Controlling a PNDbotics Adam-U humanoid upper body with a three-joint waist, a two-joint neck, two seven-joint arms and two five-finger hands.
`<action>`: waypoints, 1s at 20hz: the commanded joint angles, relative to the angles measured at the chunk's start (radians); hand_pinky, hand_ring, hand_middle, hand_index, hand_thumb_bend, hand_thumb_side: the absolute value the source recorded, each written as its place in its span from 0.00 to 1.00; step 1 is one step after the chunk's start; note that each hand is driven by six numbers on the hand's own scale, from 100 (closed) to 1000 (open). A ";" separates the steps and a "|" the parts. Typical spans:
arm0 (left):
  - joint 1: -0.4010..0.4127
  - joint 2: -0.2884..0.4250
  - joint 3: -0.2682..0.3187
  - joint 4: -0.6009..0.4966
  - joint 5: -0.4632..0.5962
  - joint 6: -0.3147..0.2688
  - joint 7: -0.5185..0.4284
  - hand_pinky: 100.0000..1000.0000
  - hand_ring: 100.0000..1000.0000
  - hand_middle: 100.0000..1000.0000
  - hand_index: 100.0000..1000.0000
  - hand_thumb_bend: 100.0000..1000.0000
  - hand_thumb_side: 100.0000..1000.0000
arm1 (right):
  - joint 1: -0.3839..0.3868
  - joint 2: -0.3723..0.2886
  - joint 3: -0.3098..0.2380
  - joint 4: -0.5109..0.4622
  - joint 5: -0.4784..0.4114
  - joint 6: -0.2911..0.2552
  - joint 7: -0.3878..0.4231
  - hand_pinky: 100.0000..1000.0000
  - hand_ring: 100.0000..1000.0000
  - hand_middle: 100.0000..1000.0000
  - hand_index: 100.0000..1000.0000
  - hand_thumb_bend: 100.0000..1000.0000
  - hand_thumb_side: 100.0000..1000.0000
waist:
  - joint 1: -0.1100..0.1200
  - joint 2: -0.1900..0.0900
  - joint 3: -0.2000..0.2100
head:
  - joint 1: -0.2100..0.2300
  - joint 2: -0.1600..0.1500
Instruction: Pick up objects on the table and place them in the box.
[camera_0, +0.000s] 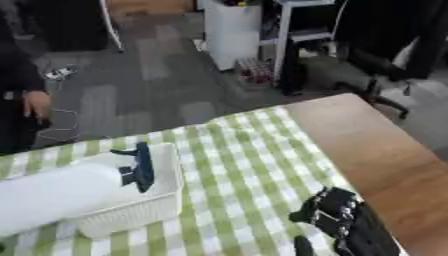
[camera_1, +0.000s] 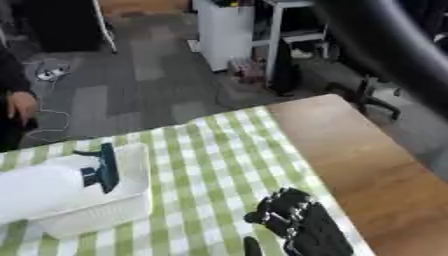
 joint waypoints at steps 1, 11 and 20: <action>-0.031 0.030 0.023 0.014 -0.048 -0.160 0.194 0.00 0.00 0.00 0.28 0.12 1.00 | -0.017 -0.021 -0.008 -0.014 -0.015 -0.014 0.003 0.30 0.35 0.39 0.54 0.00 1.00 | 0.005 -0.003 -0.011 | 0.023 -0.034; -0.065 0.015 0.055 0.089 -0.127 -0.067 0.194 0.00 0.00 0.00 0.28 0.11 1.00 | -0.073 -0.029 -0.017 -0.014 -0.059 -0.037 0.012 0.29 0.34 0.38 0.54 0.00 1.00 | 0.023 0.029 -0.075 | 0.047 -0.109; -0.087 -0.005 0.045 0.128 -0.238 -0.017 0.194 0.82 0.61 0.56 0.68 0.02 1.00 | -0.114 -0.039 -0.022 -0.014 -0.096 -0.062 0.022 0.29 0.34 0.38 0.54 0.00 1.00 | 0.035 0.052 -0.114 | 0.057 -0.156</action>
